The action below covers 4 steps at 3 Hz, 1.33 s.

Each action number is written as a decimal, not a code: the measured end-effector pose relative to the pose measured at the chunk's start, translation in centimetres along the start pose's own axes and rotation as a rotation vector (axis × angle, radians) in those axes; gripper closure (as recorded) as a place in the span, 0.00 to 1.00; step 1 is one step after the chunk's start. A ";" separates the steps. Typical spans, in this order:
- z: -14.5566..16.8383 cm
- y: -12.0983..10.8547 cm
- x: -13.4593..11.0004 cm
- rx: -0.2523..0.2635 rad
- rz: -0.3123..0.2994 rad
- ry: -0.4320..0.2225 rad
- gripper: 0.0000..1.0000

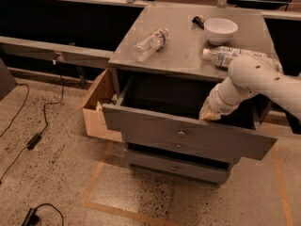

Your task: Open top drawer

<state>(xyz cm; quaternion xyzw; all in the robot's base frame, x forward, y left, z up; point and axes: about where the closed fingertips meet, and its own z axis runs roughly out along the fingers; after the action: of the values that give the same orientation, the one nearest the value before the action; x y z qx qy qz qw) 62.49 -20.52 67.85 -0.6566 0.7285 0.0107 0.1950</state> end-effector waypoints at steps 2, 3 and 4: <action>-0.3 4.5 1.1 -0.125 -0.033 0.009 1.00; -0.7 7.7 1.2 -0.199 -0.034 0.012 1.00; -1.0 11.5 0.9 -0.280 -0.019 0.005 1.00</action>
Offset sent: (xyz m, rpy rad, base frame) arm -0.0615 -0.0112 -0.0112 -0.0176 0.1524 0.0993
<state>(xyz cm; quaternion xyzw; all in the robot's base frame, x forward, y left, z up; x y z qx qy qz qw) 51.08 -20.05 65.70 -0.6843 0.7140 0.1090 0.0997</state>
